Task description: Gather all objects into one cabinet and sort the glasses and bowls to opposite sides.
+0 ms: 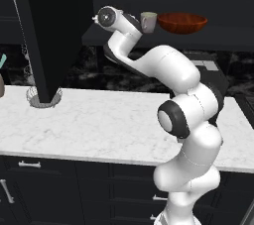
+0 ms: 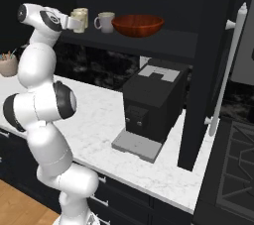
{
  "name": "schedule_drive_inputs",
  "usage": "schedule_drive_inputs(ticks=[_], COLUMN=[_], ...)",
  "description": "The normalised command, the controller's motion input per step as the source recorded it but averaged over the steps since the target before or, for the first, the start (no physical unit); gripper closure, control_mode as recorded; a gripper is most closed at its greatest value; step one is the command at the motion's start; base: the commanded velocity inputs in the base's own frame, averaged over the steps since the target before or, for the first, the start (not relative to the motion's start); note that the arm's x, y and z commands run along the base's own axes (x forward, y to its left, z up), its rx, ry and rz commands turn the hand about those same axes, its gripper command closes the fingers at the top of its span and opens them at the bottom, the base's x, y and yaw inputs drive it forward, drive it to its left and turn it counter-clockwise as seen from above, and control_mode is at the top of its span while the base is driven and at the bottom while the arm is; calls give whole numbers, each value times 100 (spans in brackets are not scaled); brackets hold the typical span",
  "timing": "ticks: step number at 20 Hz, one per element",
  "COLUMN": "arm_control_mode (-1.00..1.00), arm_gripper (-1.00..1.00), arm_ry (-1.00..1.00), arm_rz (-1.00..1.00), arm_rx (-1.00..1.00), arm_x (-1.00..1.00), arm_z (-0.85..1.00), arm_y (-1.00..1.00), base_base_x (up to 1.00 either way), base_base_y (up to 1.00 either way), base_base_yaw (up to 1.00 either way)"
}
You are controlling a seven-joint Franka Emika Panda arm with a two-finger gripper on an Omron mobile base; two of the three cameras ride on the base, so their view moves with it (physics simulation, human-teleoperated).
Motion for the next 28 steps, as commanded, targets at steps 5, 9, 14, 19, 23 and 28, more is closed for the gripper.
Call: schedule_drive_inputs(ticks=[5,9,14,19,23,28], arm_control_mode=[-100,-100,-100,-100,-100,-100], arm_gripper=[100,100,-100,-100,-100,-100], arm_ry=[0,0,0,0,0,0], arm_rz=[0,0,0,0,-1,-1], arm_rx=[-3,-3,-3,-1,0,0], arm_x=[34,20,9,0,-18,-38], arm_z=[-15,-18,-28,-4,0,6], arm_y=[0,0,-1,-2,-19,-5], base_base_x=[0,0,0,0,0,0], base_base_y=[0,0,0,0,0,0], base_base_yaw=[0,0,0,0,0,0])
